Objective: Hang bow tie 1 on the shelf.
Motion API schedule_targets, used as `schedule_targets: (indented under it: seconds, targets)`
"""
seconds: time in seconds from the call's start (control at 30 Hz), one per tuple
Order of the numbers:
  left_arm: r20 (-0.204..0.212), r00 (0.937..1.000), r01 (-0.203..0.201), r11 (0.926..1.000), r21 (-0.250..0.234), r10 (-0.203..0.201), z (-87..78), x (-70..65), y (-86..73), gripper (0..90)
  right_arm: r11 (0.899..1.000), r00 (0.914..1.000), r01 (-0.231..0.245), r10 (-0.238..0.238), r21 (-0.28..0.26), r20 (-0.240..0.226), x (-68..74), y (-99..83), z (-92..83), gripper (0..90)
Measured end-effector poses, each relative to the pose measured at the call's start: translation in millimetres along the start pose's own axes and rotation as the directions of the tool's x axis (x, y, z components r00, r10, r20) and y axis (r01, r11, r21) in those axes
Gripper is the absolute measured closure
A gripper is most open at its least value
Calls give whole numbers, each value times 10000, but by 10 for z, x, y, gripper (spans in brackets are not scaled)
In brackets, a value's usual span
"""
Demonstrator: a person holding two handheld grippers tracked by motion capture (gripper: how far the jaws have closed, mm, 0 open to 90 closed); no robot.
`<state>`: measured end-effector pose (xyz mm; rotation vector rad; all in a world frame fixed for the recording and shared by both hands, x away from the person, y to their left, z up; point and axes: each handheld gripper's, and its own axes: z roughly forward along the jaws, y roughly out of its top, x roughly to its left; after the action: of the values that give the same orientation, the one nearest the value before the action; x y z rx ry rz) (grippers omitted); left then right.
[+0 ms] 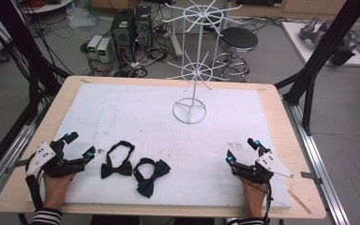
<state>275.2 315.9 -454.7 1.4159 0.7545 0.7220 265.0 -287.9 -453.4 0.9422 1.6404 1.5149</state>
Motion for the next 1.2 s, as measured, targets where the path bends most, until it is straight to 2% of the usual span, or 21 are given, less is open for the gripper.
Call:
schedule_targets:
  seconds: [0.37,0.57,0.63,0.67,0.83,1.2]
  targets:
    - [16,9999,-120,9999,-65,120,-6,-14,-2,102,10000,9999,50,-49,-40,92,1,-1,-3,104]
    - [20,10000,-74,9997,222,74,3,-3,12,102,10000,10000,5,-5,-35,92,-6,-1,-1,104]
    - [-27,9998,-173,9993,323,174,5,3,15,102,10000,10000,-31,31,0,80,6,-1,-1,104]
    - [-82,9999,-117,9995,307,120,7,7,15,102,10000,9999,82,-82,-8,97,4,-1,0,104]
    - [-121,9998,-136,9994,319,140,10,15,17,102,10000,10000,56,-56,-29,65,-4,-1,0,104]
    - [78,9998,-210,9992,343,207,-3,-42,119,102,10000,10000,7,-7,-10,63,4,-1,-1,104]
